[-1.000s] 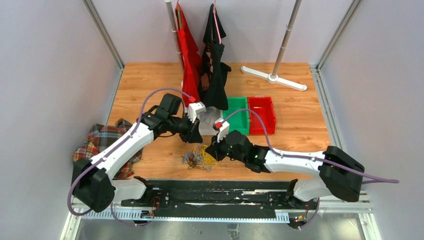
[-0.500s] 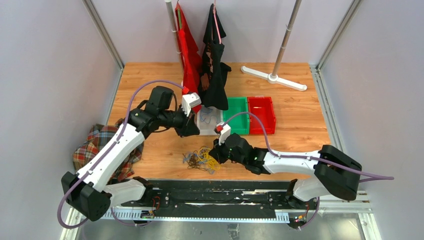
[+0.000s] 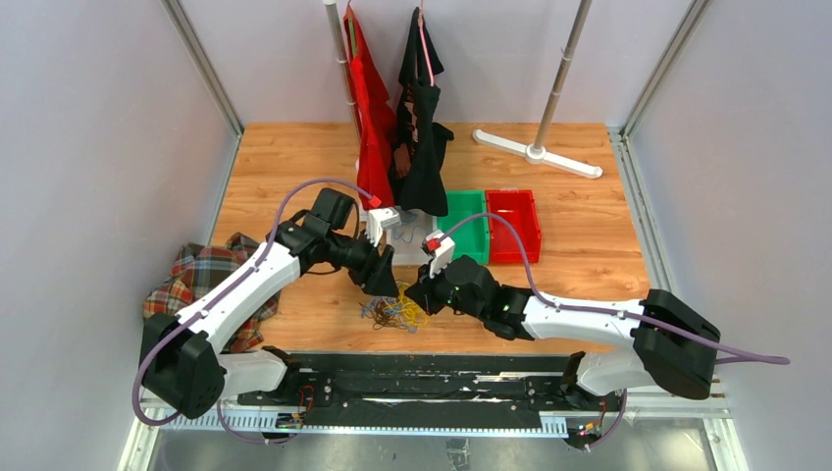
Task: Untangle the cables
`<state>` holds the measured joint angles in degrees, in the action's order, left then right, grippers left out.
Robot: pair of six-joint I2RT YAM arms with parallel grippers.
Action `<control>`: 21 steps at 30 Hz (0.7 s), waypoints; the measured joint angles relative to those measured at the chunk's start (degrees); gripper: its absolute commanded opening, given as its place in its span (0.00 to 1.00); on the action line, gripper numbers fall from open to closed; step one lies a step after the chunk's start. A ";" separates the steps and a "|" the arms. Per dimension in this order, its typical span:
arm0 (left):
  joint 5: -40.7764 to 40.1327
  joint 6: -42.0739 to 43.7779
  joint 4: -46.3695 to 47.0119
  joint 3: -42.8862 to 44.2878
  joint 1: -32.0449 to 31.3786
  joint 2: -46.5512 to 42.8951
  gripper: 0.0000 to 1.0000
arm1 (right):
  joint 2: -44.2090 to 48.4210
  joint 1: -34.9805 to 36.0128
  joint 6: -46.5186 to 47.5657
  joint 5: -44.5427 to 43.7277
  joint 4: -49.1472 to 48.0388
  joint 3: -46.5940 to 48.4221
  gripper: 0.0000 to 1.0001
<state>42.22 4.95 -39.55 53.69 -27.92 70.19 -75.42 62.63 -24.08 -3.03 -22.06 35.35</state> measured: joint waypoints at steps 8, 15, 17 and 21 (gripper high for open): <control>2.80 -5.01 5.77 -0.20 0.00 1.16 0.48 | -0.02 0.00 0.00 0.35 0.07 0.70 0.01; 1.46 -7.02 7.98 -1.03 0.00 2.60 0.34 | 0.00 0.00 0.00 0.44 0.04 0.70 0.01; 0.70 -7.19 8.24 -1.05 0.00 2.99 0.28 | 0.00 0.00 0.00 0.44 0.04 0.70 0.00; -0.31 -7.96 8.55 -1.03 0.00 3.19 0.27 | 0.00 0.00 0.00 0.44 0.02 0.70 0.01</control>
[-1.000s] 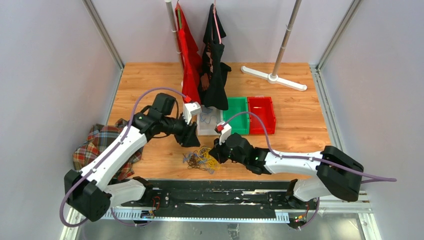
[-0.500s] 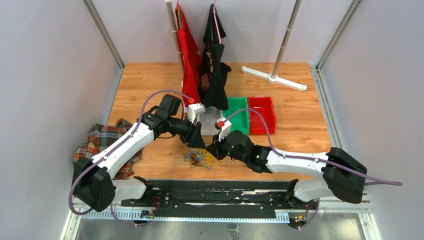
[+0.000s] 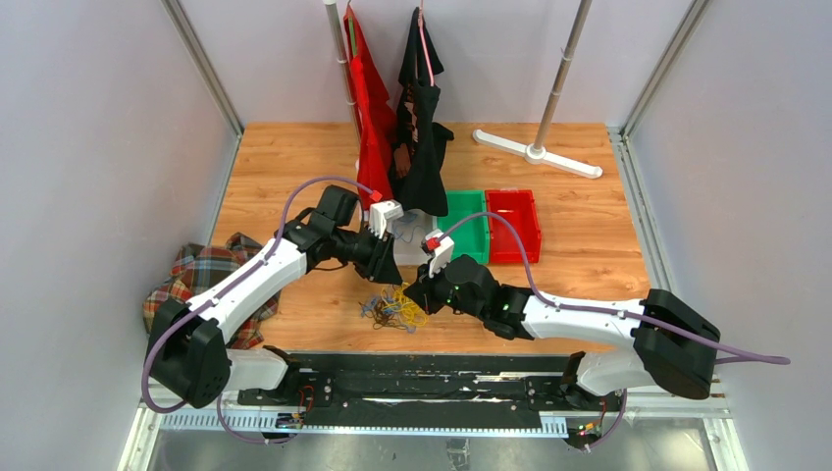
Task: Untangle the cables
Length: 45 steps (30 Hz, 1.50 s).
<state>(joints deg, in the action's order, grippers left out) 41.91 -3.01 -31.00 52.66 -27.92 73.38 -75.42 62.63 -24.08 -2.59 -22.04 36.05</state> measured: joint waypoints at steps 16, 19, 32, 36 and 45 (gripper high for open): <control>0.50 -3.56 2.64 -0.07 0.81 -0.02 0.26 | 0.00 0.00 -0.04 0.22 0.00 0.00 0.01; 0.46 -2.75 2.08 -0.07 0.81 -0.04 0.20 | 0.00 0.00 -0.04 0.22 0.00 0.00 0.01; -0.44 0.90 -1.66 1.38 0.79 -1.53 0.01 | -0.02 0.00 -0.13 0.22 -1.03 0.02 0.00; -0.74 0.81 -2.14 3.17 0.81 -2.05 0.01 | -0.02 0.00 -0.15 0.20 -2.62 0.11 0.01; -2.95 0.94 -4.17 4.15 0.85 -2.38 0.01 | -0.13 0.00 -0.15 0.17 -3.67 0.11 0.04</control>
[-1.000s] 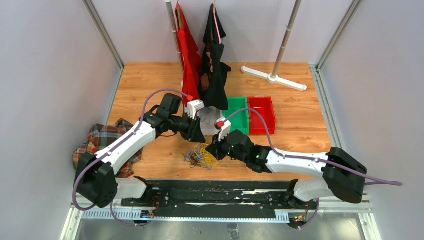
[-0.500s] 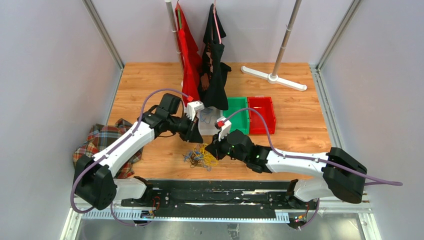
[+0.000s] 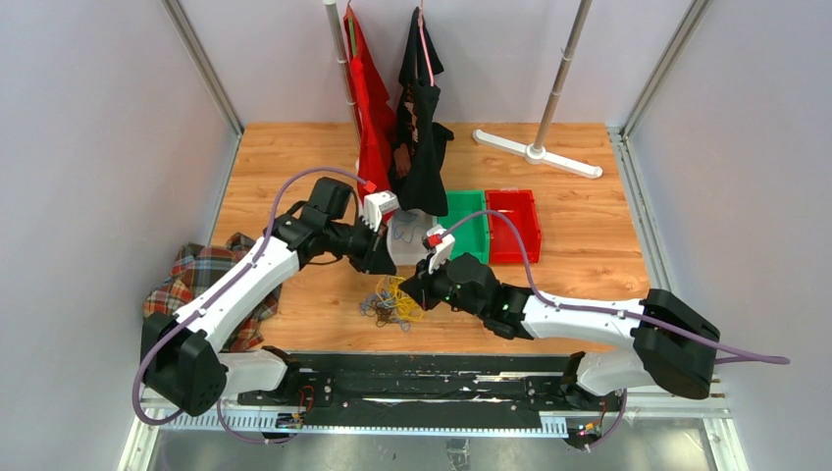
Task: Untangle the cables
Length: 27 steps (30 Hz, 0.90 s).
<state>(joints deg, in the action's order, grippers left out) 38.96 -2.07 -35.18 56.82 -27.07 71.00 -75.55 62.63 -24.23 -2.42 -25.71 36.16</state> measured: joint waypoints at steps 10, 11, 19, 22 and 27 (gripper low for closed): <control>-2.32 2.97 -3.65 6.32 1.03 -3.10 0.01 | 0.50 0.00 0.22 -1.79 3.19 -1.11 0.57; -2.19 3.23 -4.00 6.62 1.05 -3.54 0.01 | 1.20 0.00 0.57 -2.12 3.89 -1.11 0.59; -0.85 5.11 -7.87 7.52 1.07 -4.22 0.01 | 8.00 0.00 3.37 -3.52 4.79 3.19 0.70; 0.28 5.29 -9.42 9.75 1.07 -4.22 0.01 | 6.45 0.00 4.28 -3.67 4.57 6.67 0.70; 1.64 5.55 -11.54 14.62 1.07 -4.44 0.01 | 1.16 0.00 5.46 -3.63 4.57 10.84 0.57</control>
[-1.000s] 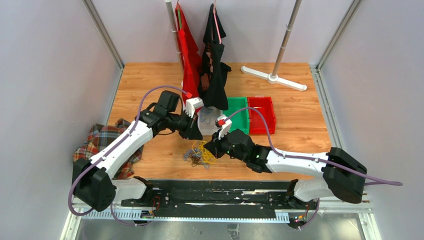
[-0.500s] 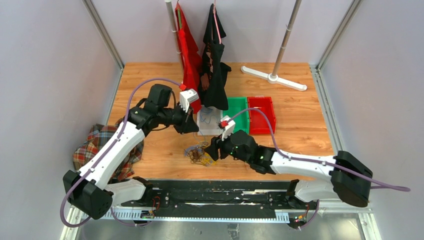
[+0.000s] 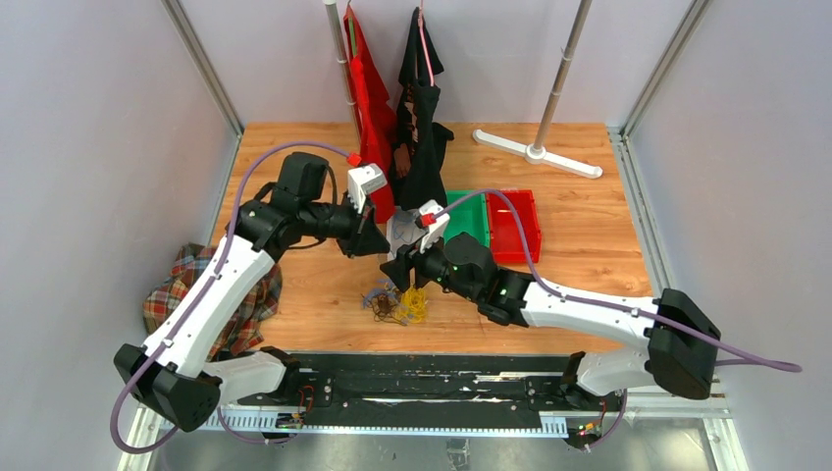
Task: Untangle the cables
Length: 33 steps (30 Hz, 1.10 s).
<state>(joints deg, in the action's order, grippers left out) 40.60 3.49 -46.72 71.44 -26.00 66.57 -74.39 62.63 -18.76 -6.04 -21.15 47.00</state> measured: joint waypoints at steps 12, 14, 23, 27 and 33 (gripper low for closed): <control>1.44 0.96 -6.16 12.24 0.00 -1.03 0.01 | -3.56 -0.33 0.39 0.96 -1.18 0.44 0.48; 1.57 0.70 -6.36 14.84 0.00 -1.03 0.01 | -4.20 -0.35 0.39 1.11 -1.33 0.74 0.48; 1.60 -0.72 -7.17 31.71 0.00 0.39 0.01 | -7.82 -0.42 -0.50 2.23 -2.99 1.29 0.49; 0.72 -1.14 -7.02 41.40 0.00 2.58 0.01 | -9.18 -0.42 -1.38 3.37 -3.65 1.29 0.49; -1.22 -1.11 -6.14 46.84 0.00 3.56 0.00 | -9.86 -0.50 -2.38 3.45 -4.81 0.26 0.63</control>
<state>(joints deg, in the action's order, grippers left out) 39.38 2.37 -52.86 118.28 -26.00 70.13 -84.25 62.13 -21.15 -2.59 -25.96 47.27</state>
